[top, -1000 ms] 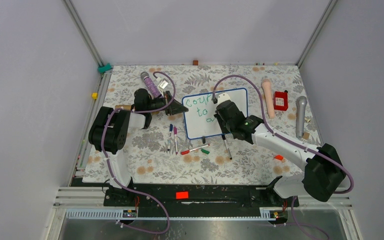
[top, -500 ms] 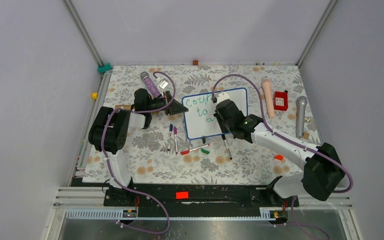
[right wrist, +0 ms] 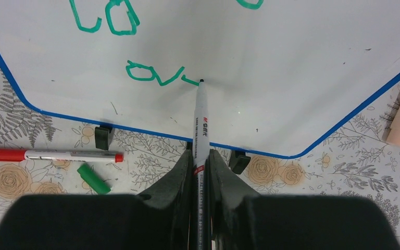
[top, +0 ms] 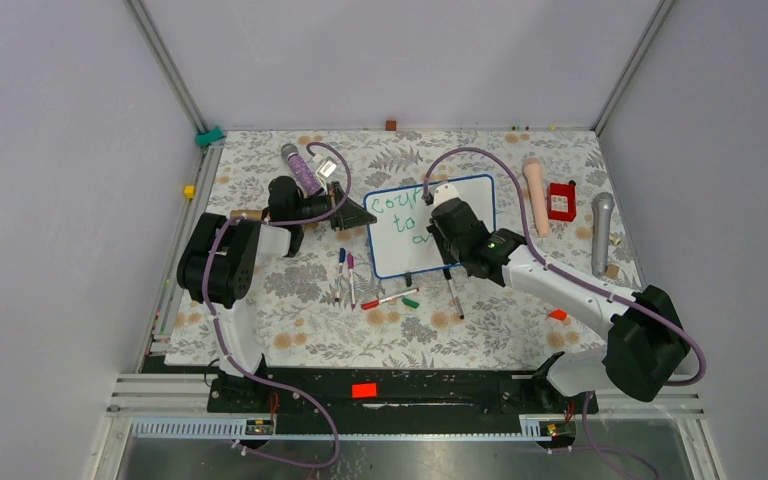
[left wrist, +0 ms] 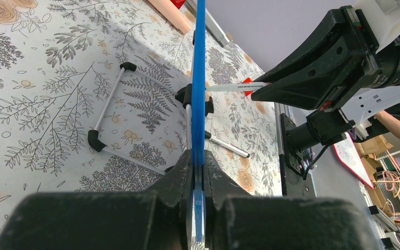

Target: Write a sentence on the whiteboard

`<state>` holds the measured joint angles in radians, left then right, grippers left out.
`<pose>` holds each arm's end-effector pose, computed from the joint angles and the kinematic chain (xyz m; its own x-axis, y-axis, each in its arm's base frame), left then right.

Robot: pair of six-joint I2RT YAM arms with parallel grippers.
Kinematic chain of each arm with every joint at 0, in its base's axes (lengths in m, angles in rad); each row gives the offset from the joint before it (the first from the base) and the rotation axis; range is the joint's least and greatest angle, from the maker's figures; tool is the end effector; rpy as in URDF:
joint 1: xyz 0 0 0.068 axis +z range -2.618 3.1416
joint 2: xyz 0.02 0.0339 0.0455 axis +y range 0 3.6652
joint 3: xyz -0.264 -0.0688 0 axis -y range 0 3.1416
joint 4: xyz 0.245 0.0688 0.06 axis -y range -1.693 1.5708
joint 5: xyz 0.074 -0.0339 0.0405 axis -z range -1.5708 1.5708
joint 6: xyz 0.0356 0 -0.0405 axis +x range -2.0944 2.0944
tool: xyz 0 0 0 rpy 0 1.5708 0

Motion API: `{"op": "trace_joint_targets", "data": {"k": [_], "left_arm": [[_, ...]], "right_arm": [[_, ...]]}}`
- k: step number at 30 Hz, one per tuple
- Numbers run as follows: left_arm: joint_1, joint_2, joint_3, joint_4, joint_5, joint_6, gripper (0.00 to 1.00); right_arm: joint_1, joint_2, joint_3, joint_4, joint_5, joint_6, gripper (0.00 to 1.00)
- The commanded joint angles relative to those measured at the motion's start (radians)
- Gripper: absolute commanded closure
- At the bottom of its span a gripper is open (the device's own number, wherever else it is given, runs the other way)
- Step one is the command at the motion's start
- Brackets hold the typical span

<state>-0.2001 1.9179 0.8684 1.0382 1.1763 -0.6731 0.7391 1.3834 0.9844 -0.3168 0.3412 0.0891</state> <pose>0.3576 -0.1061 0.1782 -0.6203 -0.1187 -0.7753 0.7602 0.1525 -0.6315 0.2305 0.1940 0.2624 -0.5230 -0.3632 -0.7711 -0.4032 0.9025 -0.1516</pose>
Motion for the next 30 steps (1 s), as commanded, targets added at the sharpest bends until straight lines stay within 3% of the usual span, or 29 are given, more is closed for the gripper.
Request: {"op": "trace_joint_targets", "data": {"k": [1, 20, 30], "left_arm": [[-0.019, 0.01, 0.033, 0.017, 0.092, 0.021, 1.0], [-0.016, 0.004, 0.019, 0.021, 0.096, 0.025, 1.0], [-0.016, 0.002, 0.016, 0.02, 0.094, 0.027, 1.0]], "right_arm": [[-0.009, 0.002, 0.025, 0.108, 0.049, -0.019, 1.0], [-0.008, 0.026, 0.028, 0.091, -0.082, -0.025, 1.0], [-0.009, 0.048, 0.033, 0.002, -0.035, -0.008, 1.0]]}}
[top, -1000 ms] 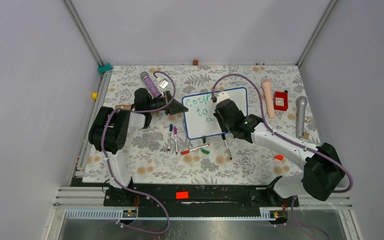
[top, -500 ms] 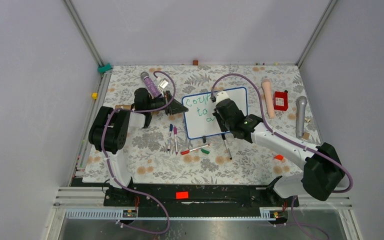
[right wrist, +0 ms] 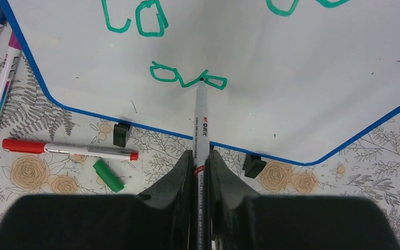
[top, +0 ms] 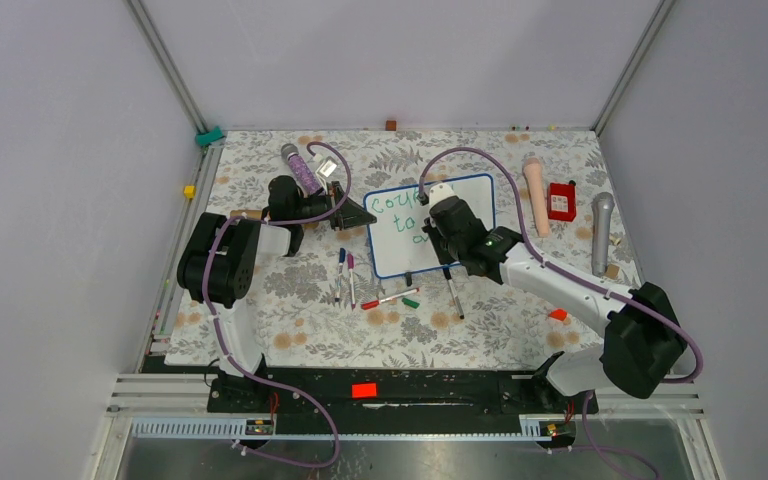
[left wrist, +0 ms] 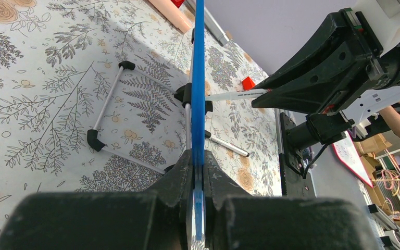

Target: Write a sentence on the whiteboard

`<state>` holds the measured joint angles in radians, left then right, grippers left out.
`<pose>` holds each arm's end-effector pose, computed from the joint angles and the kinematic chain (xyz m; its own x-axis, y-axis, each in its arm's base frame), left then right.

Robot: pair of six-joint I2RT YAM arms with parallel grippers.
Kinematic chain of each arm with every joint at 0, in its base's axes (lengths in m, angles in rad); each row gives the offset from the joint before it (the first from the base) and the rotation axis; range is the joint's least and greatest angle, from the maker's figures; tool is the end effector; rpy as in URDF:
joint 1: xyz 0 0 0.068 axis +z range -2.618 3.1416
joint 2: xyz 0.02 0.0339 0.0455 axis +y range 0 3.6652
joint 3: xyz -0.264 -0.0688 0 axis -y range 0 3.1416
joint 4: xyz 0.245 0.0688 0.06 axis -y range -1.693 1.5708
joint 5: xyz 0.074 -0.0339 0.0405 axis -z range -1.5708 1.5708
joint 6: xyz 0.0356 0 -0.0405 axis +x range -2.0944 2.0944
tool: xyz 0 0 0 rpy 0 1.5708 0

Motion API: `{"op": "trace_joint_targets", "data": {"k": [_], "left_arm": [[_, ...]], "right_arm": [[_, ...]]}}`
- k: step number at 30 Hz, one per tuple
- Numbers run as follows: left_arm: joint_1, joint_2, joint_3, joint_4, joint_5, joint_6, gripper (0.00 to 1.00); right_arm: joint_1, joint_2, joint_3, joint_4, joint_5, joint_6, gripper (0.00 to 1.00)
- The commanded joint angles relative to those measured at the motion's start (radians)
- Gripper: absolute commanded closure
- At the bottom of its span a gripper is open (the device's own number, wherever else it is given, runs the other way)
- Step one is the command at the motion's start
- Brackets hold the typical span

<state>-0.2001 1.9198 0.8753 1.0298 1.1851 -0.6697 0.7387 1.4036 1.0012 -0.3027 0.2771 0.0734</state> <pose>0.3586 -0.1064 0.1786 -0.6213 -0.1123 -0.7755 0.7615 0.1465 -0.6314 0.2339 0.1998 0.2629 -0.5141 -0.3728 -0.7725 -0.4571 0.8811 -0.1210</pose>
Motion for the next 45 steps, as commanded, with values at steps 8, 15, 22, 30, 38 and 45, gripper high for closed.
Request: {"op": "trace_joint_targets", "data": {"k": [8, 15, 22, 30, 38, 45], "left_arm": [[-0.015, 0.001, 0.006, 0.036, 0.082, 0.024, 1.0], [-0.016, -0.008, 0.0, 0.041, 0.079, 0.025, 1.0], [-0.018, -0.015, -0.01, 0.039, 0.072, 0.023, 1.0], [-0.02, -0.019, -0.019, 0.024, 0.064, 0.032, 1.0], [-0.022, -0.024, -0.019, -0.009, 0.062, 0.051, 1.0], [-0.028, -0.029, -0.023, -0.065, 0.016, 0.072, 1.0]], "right_arm": [[-0.009, 0.032, 0.025, -0.051, 0.062, 0.015, 1.0], [-0.008, 0.016, 0.032, -0.061, 0.088, 0.014, 1.0], [-0.008, -0.152, -0.072, 0.055, 0.067, 0.001, 1.0], [-0.008, -0.181, -0.095, 0.058, 0.105, 0.009, 1.0], [-0.029, -0.173, -0.07, 0.046, 0.111, 0.023, 1.0], [-0.031, -0.196, -0.079, 0.045, 0.106, 0.012, 1.0]]}}
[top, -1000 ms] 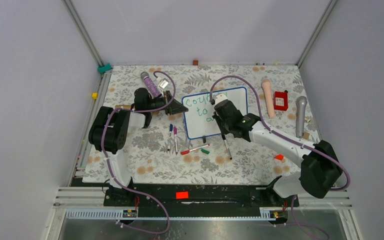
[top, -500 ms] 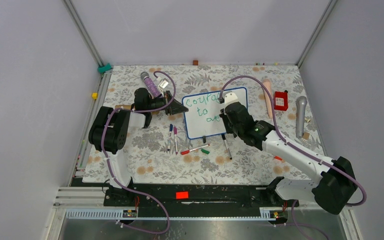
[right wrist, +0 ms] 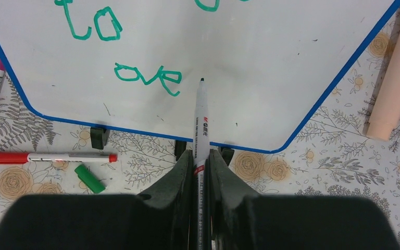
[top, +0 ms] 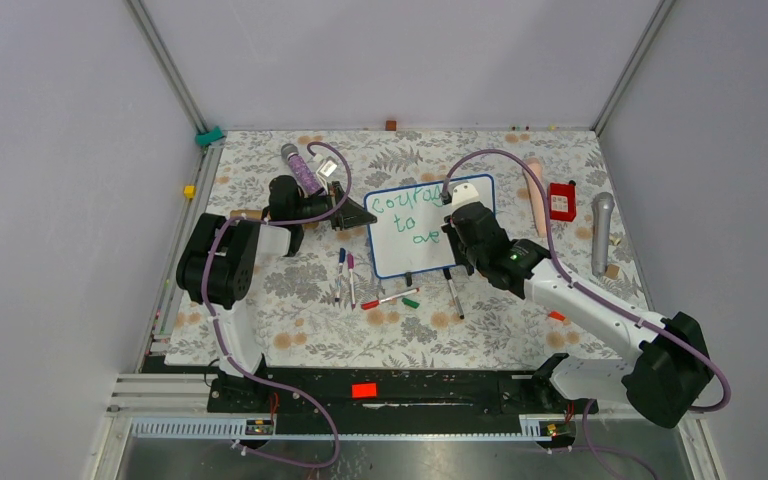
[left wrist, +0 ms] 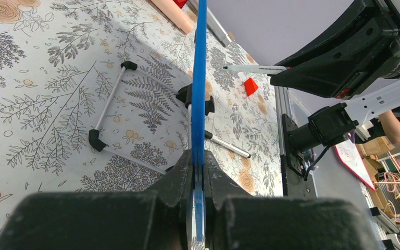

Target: Write a sentence on the whiteboard

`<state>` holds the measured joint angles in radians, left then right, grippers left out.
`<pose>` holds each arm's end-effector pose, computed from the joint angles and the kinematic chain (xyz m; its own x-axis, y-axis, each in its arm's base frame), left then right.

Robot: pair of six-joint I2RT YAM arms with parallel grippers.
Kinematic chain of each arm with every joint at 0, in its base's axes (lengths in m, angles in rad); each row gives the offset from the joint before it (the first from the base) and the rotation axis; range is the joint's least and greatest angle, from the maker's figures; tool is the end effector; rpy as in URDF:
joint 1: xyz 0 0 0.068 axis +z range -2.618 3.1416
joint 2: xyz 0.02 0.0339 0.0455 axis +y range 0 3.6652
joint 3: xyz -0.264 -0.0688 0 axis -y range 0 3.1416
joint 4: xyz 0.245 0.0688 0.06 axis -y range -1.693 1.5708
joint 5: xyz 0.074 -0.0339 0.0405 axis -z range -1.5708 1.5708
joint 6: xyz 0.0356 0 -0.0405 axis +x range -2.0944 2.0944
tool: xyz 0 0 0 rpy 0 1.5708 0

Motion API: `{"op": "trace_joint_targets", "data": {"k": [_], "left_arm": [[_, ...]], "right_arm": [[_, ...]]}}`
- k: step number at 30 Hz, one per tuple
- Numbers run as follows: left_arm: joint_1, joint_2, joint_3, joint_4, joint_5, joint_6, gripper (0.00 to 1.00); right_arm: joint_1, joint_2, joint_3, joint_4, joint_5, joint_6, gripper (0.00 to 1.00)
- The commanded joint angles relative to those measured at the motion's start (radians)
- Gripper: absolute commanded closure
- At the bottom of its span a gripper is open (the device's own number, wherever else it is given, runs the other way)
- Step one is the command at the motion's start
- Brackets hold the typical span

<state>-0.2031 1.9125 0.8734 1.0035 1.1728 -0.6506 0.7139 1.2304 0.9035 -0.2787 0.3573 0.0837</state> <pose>0.3579 -0.1072 0.1784 -0.6216 -0.1117 -0.7753 0.7591 0.1585 -0.6314 0.2133 0.1683 0.2794 -0.4619 -0.2965 -0.8359 -0.3587 0.9244 -0.1297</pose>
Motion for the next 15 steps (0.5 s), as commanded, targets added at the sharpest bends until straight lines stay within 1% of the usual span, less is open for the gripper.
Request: {"op": "trace_joint_targets", "data": {"k": [1, 5, 15], "left_arm": [[-0.027, -0.019, -0.018, -0.04, 0.028, 0.051, 1.0], [-0.031, -0.014, -0.03, -0.014, 0.023, 0.044, 1.0], [-0.031, 0.044, -0.044, 0.249, 0.063, -0.098, 0.99]], "right_arm": [[-0.006, -0.024, 0.018, 0.022, 0.025, -0.001, 1.0], [-0.007, -0.03, 0.017, 0.022, 0.028, -0.009, 1.0], [-0.011, -0.029, 0.019, 0.019, 0.025, -0.025, 1.0]]}}
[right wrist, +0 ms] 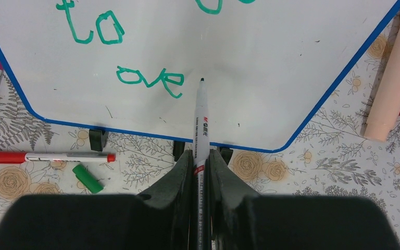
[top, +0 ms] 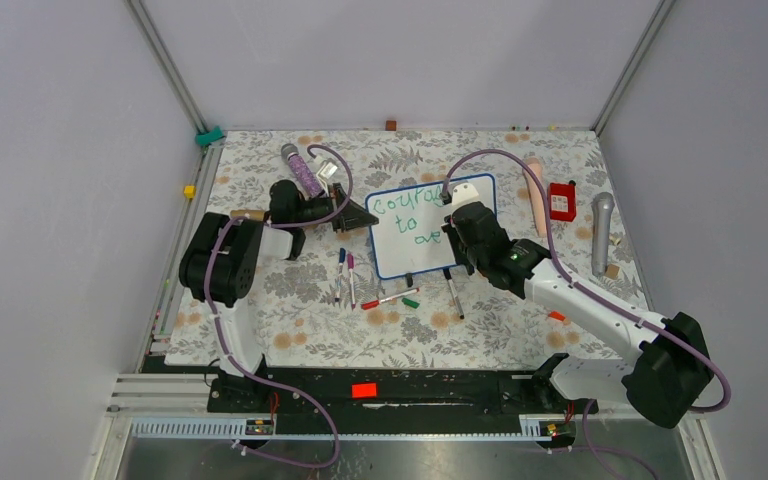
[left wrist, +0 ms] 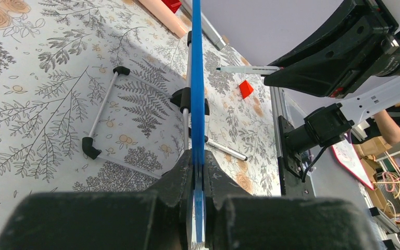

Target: Write a sentence on the whiteboard

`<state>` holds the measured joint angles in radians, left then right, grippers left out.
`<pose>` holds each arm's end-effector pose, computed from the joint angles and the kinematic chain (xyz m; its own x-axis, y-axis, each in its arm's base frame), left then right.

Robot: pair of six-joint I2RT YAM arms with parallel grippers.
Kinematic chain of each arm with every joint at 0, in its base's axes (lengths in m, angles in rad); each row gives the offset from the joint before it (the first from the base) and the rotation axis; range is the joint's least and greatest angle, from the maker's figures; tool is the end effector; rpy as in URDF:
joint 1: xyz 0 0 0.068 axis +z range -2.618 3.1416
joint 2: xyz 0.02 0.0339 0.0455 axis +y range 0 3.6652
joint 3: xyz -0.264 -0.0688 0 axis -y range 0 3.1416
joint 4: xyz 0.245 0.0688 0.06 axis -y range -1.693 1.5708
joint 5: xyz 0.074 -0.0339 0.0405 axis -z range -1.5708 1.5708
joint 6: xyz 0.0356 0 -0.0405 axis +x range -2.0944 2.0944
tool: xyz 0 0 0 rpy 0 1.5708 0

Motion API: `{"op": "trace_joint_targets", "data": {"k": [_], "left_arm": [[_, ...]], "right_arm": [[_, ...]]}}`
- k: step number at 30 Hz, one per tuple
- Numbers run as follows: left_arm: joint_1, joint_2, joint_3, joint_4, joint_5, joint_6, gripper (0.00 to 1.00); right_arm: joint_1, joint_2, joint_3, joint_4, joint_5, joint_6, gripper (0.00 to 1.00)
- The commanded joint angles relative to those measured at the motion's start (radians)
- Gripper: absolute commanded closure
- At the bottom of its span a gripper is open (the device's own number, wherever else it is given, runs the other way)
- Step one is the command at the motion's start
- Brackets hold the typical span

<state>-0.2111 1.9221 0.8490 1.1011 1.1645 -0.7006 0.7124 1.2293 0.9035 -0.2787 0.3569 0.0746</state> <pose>0.3535 -0.1092 0.1772 -0.6113 -0.1296 -0.7807 0.7673 0.1445 -0.6248 0.2134 0.1679 0.2797 -0.4584 -0.3036 -0.8353 -0.3618 0.9222 -0.1367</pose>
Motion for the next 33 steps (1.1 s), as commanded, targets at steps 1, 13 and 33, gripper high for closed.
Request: {"op": "trace_joint_targets", "data": {"k": [1, 13, 33], "left_arm": [[-0.023, 0.039, -0.021, 0.176, 0.076, -0.063, 0.98], [-0.02, 0.031, -0.056, 0.238, 0.034, -0.095, 0.95], [-0.021, 0.033, -0.086, 0.303, 0.004, -0.131, 0.94]], "right_arm": [[-0.009, -0.028, 0.02, 0.017, 0.027, -0.016, 1.0], [-0.013, -0.035, 0.01, 0.011, 0.029, -0.017, 1.0], [-0.022, -0.037, -0.005, 0.011, 0.04, -0.025, 1.0]]}}
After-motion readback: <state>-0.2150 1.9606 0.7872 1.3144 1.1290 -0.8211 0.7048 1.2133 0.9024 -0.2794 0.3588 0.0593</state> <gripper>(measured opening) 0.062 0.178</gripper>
